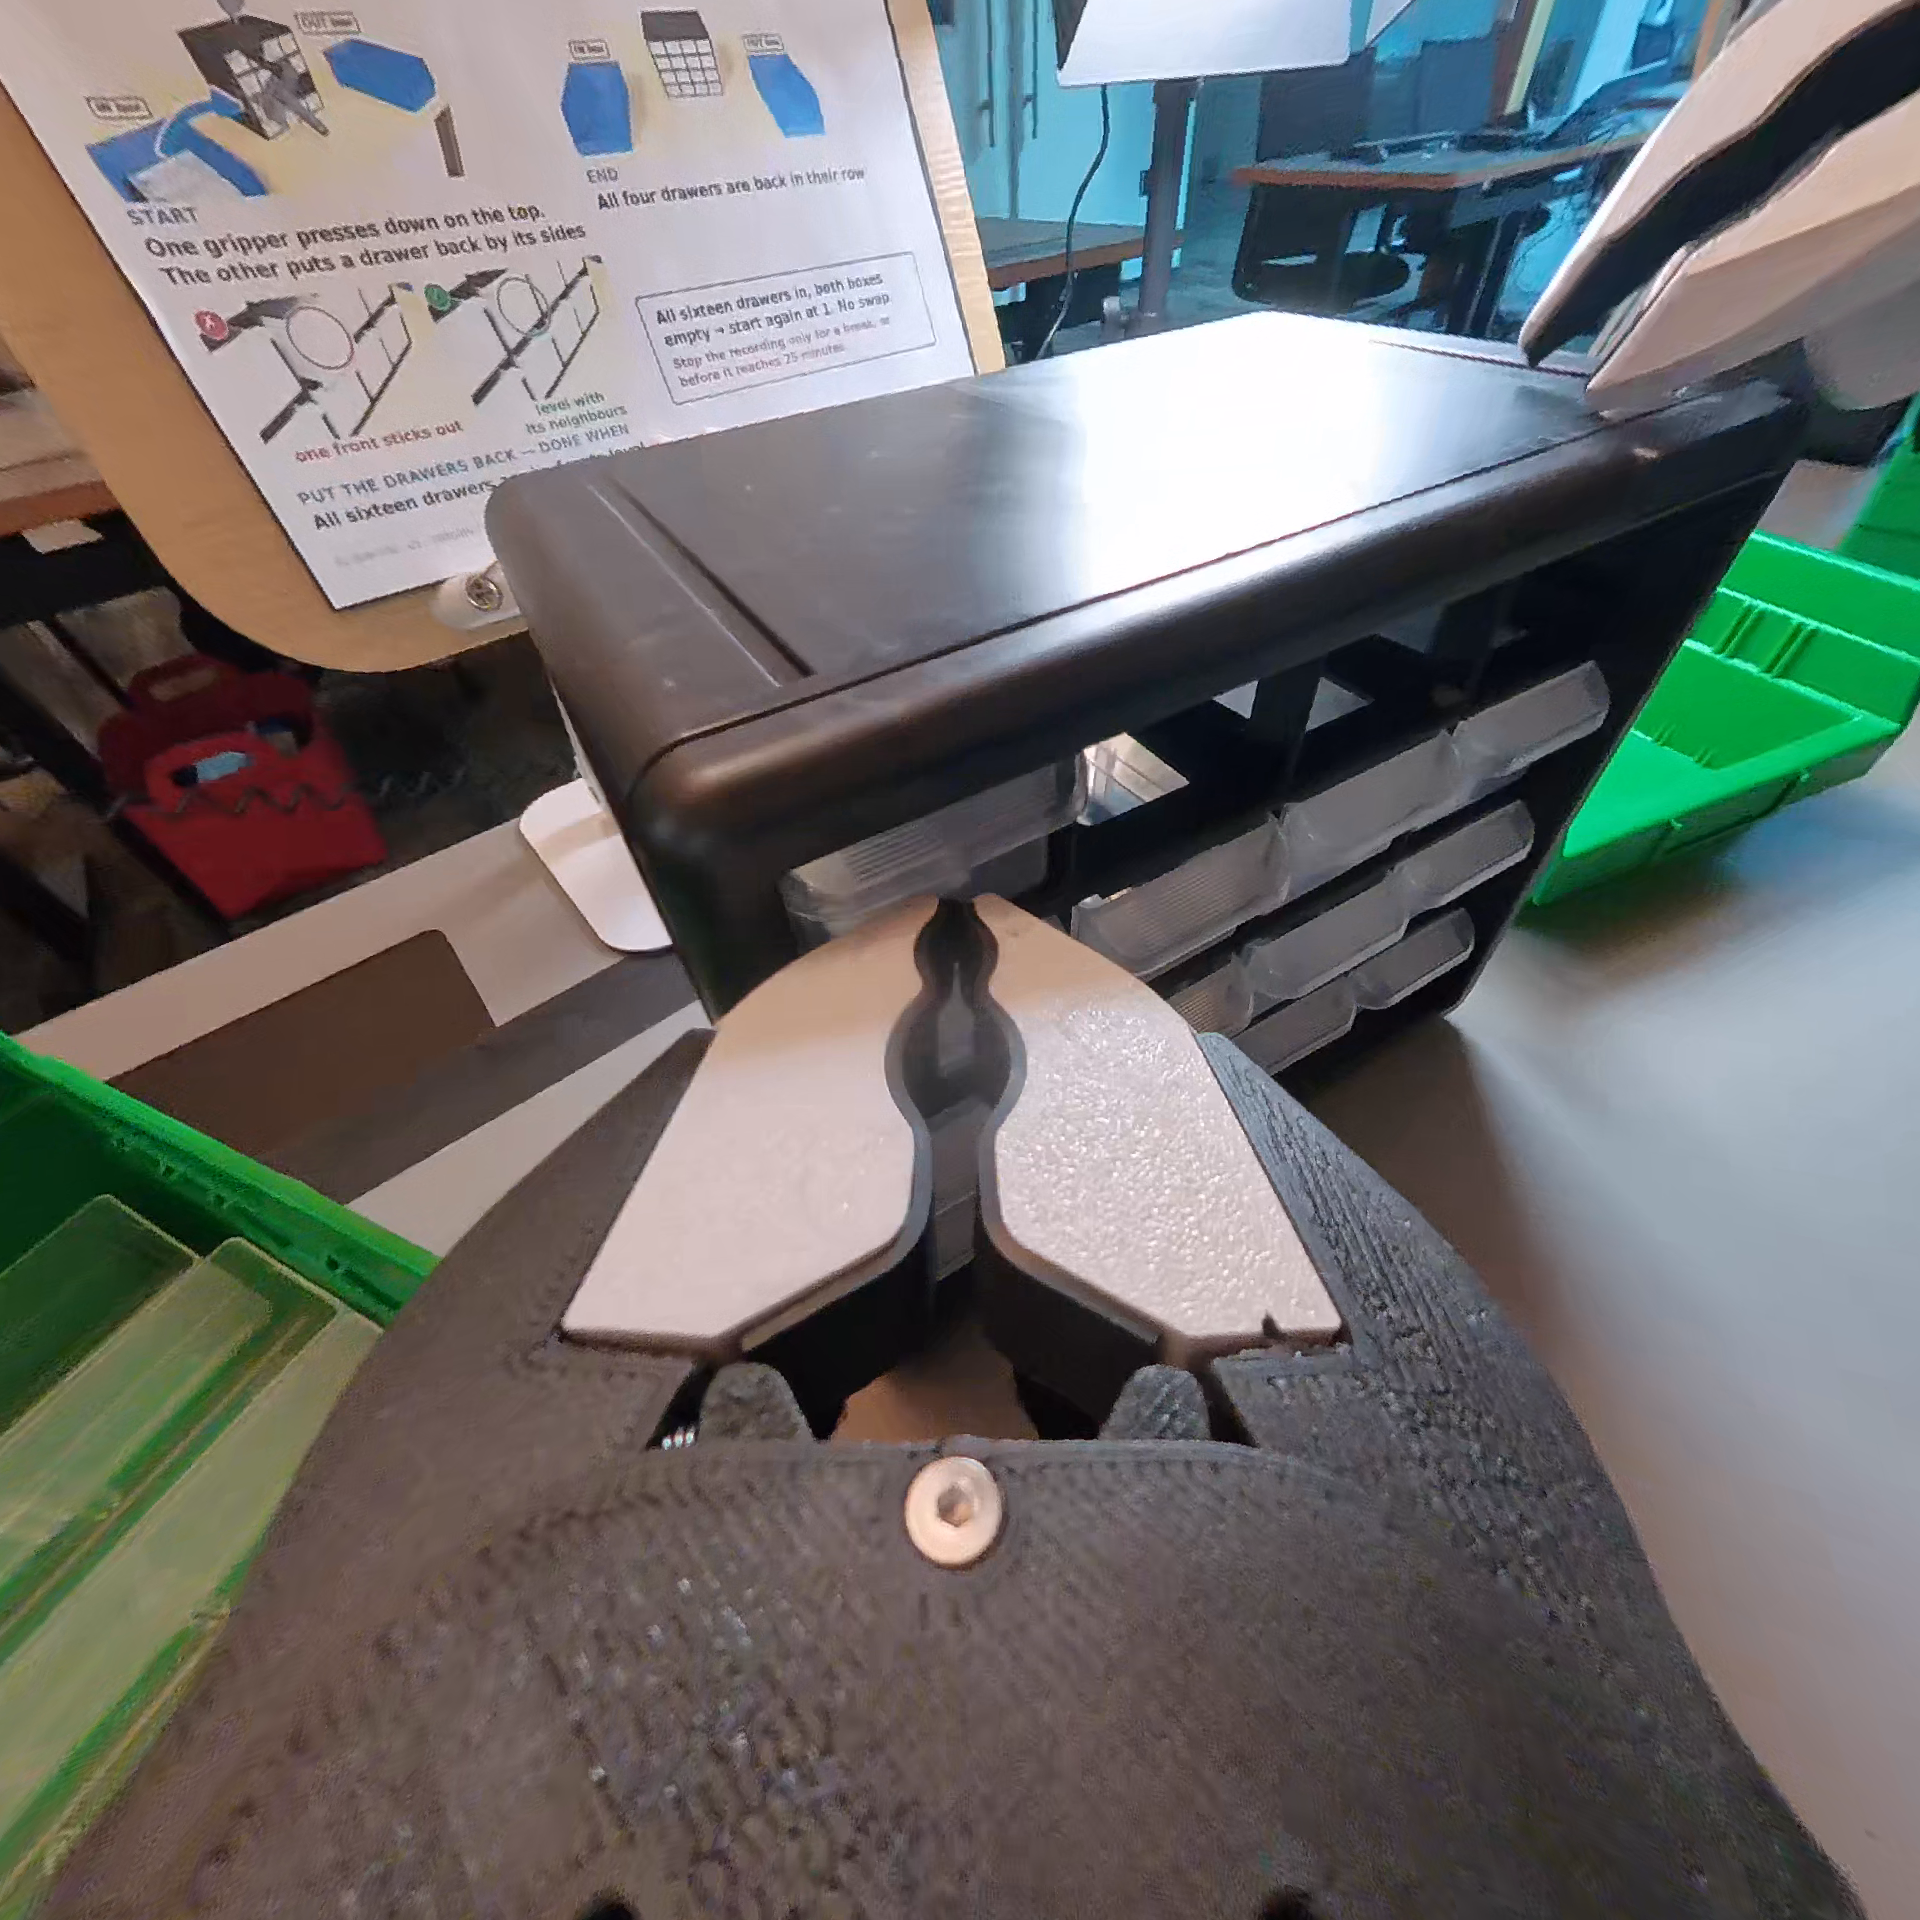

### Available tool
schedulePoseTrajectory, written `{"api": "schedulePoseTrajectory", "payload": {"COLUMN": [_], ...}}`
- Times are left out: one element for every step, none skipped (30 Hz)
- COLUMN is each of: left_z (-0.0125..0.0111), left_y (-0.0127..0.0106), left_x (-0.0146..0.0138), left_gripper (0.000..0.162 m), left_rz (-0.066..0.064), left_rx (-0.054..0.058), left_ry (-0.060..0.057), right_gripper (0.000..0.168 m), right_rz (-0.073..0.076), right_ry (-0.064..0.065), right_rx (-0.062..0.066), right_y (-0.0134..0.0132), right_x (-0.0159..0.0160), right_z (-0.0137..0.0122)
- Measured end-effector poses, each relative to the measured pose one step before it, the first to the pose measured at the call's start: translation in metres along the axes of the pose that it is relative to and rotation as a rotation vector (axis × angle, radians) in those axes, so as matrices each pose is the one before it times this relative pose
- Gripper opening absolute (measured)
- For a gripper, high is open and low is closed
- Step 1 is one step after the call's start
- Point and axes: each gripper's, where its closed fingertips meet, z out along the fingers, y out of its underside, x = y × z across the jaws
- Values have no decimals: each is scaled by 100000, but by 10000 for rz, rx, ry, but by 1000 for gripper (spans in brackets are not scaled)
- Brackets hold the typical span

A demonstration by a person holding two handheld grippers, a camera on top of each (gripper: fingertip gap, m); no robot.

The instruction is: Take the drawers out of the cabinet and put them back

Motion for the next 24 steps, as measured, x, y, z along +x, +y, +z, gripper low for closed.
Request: {"api": "schedulePoseTrajectory", "payload": {"left_z": [16, -142, -262, -331, -361, -357, -345, -341, -322, -274, -224, -130, -8, 107, 226, 347, 461, 545, 573, 537, 327, 150, 83, -15], "left_y": [53, -30, -78, -73, -90, -79, -33, 3, 31, 73, 102, 149, 211, 241, 211, 166, 175, 190, 218, 204, 25, -38, 18, 37], "left_x": [83, 97, -1, -133, -269, -369, -335, -266, -227, -220, -257, -342, -361, -270, -120, -36, -43, -66, -129, -57, 120, 40, -106, -65], "left_gripper": [0, 0, 1, 2, 3, 4, 3, 4, 4, 7, 11, 15, 19, 26, 33, 40, 44, 46, 47, 50, 43, 39, 37, 36], "left_rz": [165, 204, 152, 82, 17, -26, -45, -58, -51, -6, 59, 86, 59, 5, -58, -106, -99, -31, 53, 126, 66, -22, 51, 70], "left_rx": [9, 53, 65, 52, 49, 48, 35, 27, 18, -1, -26, -60, -109, -136, -99, -62, -57, -46, -42, -13, 100, 105, 37, 14], "left_ry": [-38, 34, 35, 21, -14, -28, 16, 70, 65, 19, -44, -120, -146, -87, 1, 35, 9, -46, -115, -89, 35, -18, -131, -88], "right_gripper": [23, 23, 23, 23, 23, 23, 24, 26, 28, 27, 26, 25, 24, 24, 25, 25, 26, 27, 29, 29, 29, 29, 27, 26], "right_rz": [110, 74, 5, -13, 18, 72, 161, 132, 71, 37, 68, 66, 45, 54, 22, 2, 38, 85, 76, 70, 89, 105, 123, 134], "right_ry": [-77, -34, 22, 68, 104, 113, 109, 186, 154, 112, 112, 56, 23, 53, 43, 16, -14, 0, -1, -24, -22, -54, -117, -125], "right_rx": [50, 74, 124, 171, 214, 260, 231, 261, 260, 248, 210, 187, 187, 182, 176, 140, 73, 33, 49, 76, 96, 95, 82, 61], "right_y": [32, 14, -10, -12, -14, -37, 40, 35, 49, 56, 70, 64, 59, 55, 19, -7, -8, 24, 6, 18, 12, 7, 1, 13], "right_x": [35, -10, -6, -9, 3, 18, 47, 153, 78, 0, 24, -34, -58, 0, 13, 21, 54, 106, 89, 11, 4, -30, -85, -82], "right_z": [9, 4, -12, -28, -14, -35, -46, -82, -115, -108, -118, -143, -149, -138, -81, -10, 9, 3, -7, 7, 19, 70, 69, 32]}}
